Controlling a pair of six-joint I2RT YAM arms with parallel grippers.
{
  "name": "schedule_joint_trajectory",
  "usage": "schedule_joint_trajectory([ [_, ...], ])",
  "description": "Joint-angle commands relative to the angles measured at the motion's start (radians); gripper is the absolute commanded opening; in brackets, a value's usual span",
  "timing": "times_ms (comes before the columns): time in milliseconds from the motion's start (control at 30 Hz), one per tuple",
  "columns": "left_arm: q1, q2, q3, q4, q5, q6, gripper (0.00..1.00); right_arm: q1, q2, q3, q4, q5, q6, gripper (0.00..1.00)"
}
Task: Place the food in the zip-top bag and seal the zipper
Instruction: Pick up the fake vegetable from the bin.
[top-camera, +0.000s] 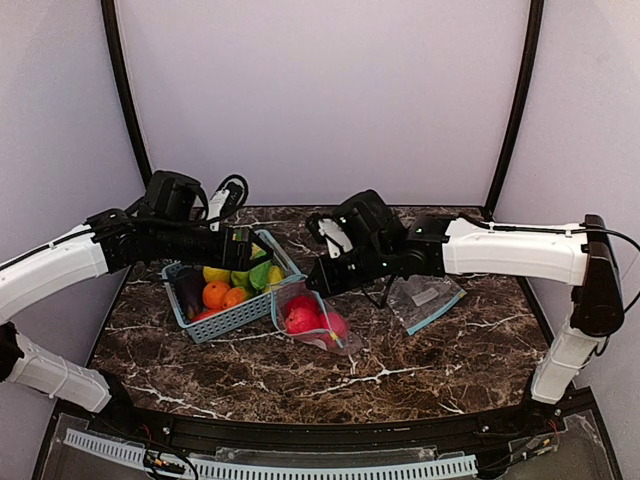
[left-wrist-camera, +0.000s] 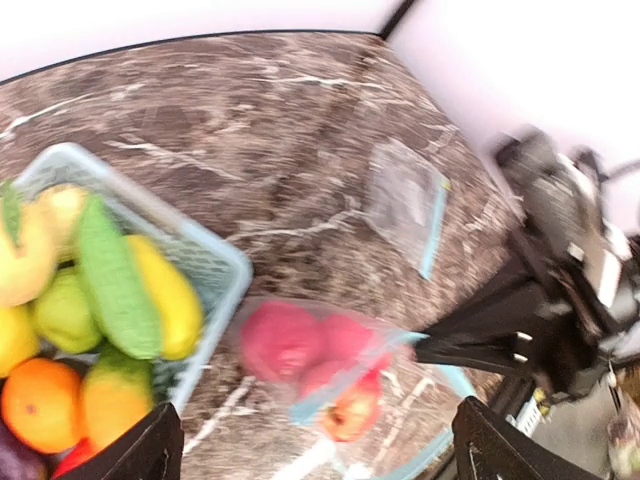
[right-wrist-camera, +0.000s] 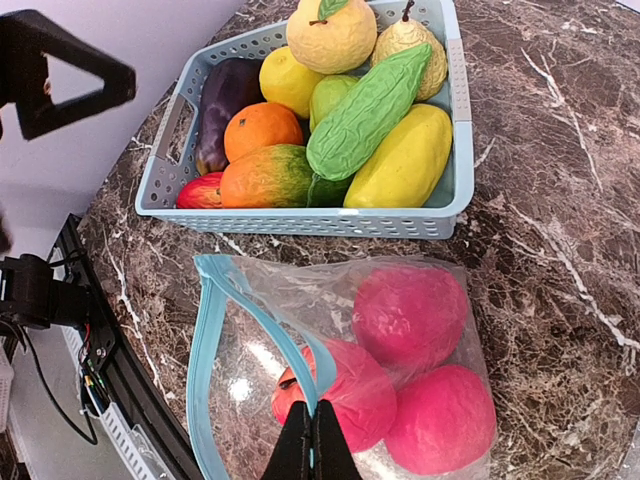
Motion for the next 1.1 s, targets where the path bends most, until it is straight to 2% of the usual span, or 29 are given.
schedule_joint_trajectory([
  [0,0.093,-0.031,-0.045,-0.059,-0.034,-0.03,0.93,-0.006,-0.024,-0.011,0.034,0.006,0.012,0.0],
  [300,0.145,0.089,-0.126,0.081,-0.023,-0.099,0.76,-0.007,-0.018,-0.003,0.035,-0.001,0.013,0.0],
  [433,0.148,0.153,-0.142,0.141,-0.044,-0.129,0.72,-0.007,-0.018,-0.008,0.038,-0.004,0.017,0.0],
  [667,0.153,0.271,-0.117,0.198,-0.014,-0.154,0.71,-0.008,-0.018,-0.009,0.043,-0.004,0.017,0.0],
  [867,0.153,0.336,-0.108,0.194,-0.071,-0.171,0.7,-0.009,-0.02,-0.013,0.046,-0.005,0.017,0.0],
  [1067,0.152,0.396,-0.102,0.236,-0.06,-0.189,0.67,-0.012,-0.014,-0.01,0.051,-0.014,0.015,0.0],
])
